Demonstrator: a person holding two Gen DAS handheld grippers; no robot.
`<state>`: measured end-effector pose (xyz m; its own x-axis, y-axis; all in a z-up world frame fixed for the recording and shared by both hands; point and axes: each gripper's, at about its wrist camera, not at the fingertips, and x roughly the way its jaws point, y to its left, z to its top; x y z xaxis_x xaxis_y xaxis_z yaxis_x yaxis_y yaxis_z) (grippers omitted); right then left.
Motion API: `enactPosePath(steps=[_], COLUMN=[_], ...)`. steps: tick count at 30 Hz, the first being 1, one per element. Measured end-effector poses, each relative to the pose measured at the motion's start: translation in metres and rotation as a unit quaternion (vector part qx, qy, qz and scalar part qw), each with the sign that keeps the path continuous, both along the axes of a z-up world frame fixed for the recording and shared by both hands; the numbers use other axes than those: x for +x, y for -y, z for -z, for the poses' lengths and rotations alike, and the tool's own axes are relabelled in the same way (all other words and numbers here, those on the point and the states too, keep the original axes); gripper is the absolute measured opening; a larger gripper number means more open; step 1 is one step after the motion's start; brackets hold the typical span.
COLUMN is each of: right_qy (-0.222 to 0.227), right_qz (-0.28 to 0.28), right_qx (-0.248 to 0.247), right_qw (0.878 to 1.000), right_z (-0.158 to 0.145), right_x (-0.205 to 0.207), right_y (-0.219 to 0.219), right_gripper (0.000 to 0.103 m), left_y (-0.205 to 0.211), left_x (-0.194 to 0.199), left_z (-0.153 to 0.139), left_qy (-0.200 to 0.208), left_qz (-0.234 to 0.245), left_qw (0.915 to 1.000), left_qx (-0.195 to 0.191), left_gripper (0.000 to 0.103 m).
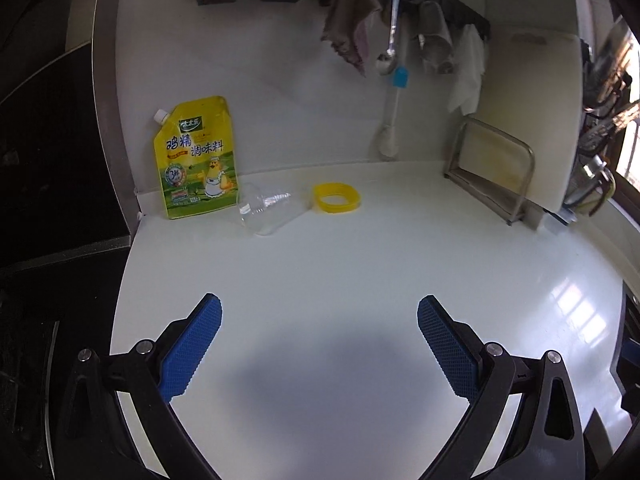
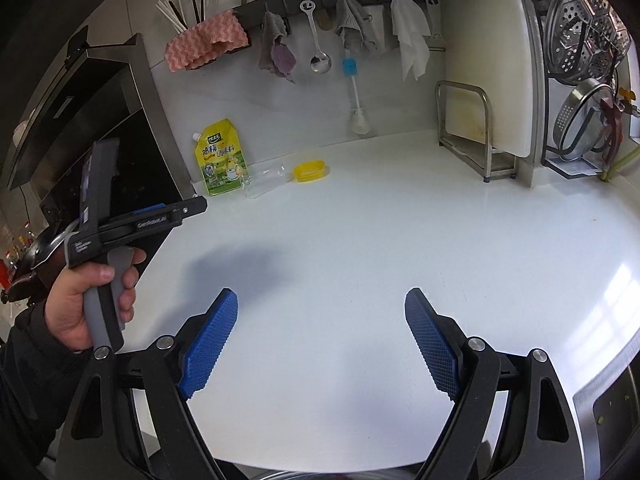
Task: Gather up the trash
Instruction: 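Move both tools back over the counter toward the clear cup and yellow lid, then grasp the clear plastic cup with the left tool while the right grasps the yellow lid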
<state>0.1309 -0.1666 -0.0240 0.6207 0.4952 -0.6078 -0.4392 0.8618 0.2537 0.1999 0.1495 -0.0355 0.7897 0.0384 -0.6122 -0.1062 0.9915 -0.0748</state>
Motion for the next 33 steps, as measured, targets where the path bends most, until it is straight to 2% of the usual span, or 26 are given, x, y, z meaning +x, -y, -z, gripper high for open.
enactPosePath(steps=[5, 11, 14, 20, 22, 26, 28, 29, 31, 32, 33], right_qy=[0.003, 0.007, 0.012, 0.01, 0.007, 0.002, -0.003, -0.006, -0.01, -0.01, -0.013], right_qz=[-0.008, -0.022, -0.028, -0.043, -0.044, -0.046, -0.044, -0.046, -0.049, -0.05, -0.055], right_qx=[-0.008, -0.012, -0.003, -0.007, -0.015, -0.029, -0.033, -0.035, -0.042, -0.047, -0.051], right_qw=[1.0, 1.0, 1.0, 0.999, 0.999, 0.999, 0.998, 0.998, 0.998, 0.998, 0.997], right_z=[0.002, 0.002, 0.0, 0.008, 0.012, 0.015, 0.018, 0.02, 0.022, 0.023, 0.025], right_x=[0.03, 0.072, 0.081, 0.089, 0.096, 0.125, 0.144, 0.154, 0.176, 0.187, 0.201], right_y=[-0.011, -0.03, -0.037, -0.051, -0.055, -0.069, -0.079, -0.086, -0.101, -0.109, -0.118], right_gripper=[0.082, 0.082, 0.082, 0.082, 0.082, 0.082, 0.082, 0.082, 0.082, 0.082, 0.082], left_y=[-0.024, -0.047, -0.058, -0.079, -0.08, -0.078, -0.077, -0.075, -0.073, -0.073, -0.075], left_x=[0.052, 0.094, 0.113, 0.145, 0.152, 0.166, 0.171, 0.173, 0.178, 0.18, 0.183], left_z=[0.017, 0.04, 0.051, 0.062, 0.062, 0.06, 0.057, 0.055, 0.054, 0.056, 0.058], left_qy=[-0.014, -0.029, -0.034, -0.043, -0.042, -0.043, -0.039, -0.038, -0.042, -0.048, -0.056], left_qz=[-0.022, -0.052, -0.058, -0.057, -0.048, -0.024, -0.021, -0.018, -0.003, 0.002, 0.008], left_qw=[0.9997, 0.9982, 0.9976, 0.9974, 0.9978, 0.9983, 0.9985, 0.9988, 0.9989, 0.9987, 0.9981], left_qx=[0.001, 0.002, 0.013, -0.011, -0.016, -0.032, -0.031, -0.027, -0.021, -0.018, -0.024], left_gripper=[0.096, 0.096, 0.096, 0.095, 0.089, 0.066, 0.064, 0.059, 0.042, 0.025, 0.018])
